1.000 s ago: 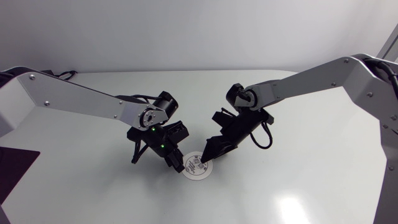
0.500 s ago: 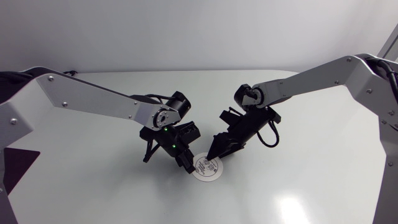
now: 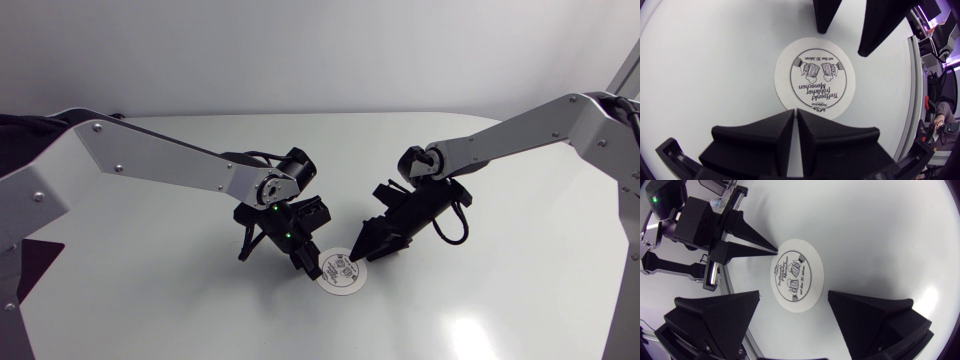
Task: Turn the coaster over.
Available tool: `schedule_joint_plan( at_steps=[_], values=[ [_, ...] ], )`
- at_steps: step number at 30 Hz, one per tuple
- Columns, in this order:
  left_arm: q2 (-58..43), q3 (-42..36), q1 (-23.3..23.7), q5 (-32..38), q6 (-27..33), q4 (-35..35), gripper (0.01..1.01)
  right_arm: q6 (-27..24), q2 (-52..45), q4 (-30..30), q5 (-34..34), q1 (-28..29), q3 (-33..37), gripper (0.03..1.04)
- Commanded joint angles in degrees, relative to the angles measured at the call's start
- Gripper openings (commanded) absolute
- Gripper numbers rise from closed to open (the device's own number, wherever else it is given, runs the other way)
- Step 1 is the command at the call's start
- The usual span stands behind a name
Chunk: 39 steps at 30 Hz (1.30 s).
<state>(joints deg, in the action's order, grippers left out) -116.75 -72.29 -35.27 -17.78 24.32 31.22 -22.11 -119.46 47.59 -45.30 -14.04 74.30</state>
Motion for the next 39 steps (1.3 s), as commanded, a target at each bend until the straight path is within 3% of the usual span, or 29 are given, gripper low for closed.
schedule_joint_plan(
  at_steps=[1,11,25,39],
  values=[
    [-3.4,0.4,-0.8,-0.1,-0.9,1.3,0.095,-1.0,-2.2,-0.1,1.3,-1.1,-3.6,1.00],
    [-3.5,0.2,-1.9,-0.5,-1.4,1.2,0.095,0.0,-2.4,0.4,0.5,-4.3,-3.3,0.99],
    [-2.7,0.5,-1.8,-0.5,-1.6,1.2,0.095,2.1,5.5,3.6,-1.8,-7.5,-0.8,0.99],
    [-0.3,-2.2,3.3,-0.8,-0.8,1.2,0.095,1.5,10.7,-1.4,1.0,-8.5,-14.0,0.99]
  ],
)
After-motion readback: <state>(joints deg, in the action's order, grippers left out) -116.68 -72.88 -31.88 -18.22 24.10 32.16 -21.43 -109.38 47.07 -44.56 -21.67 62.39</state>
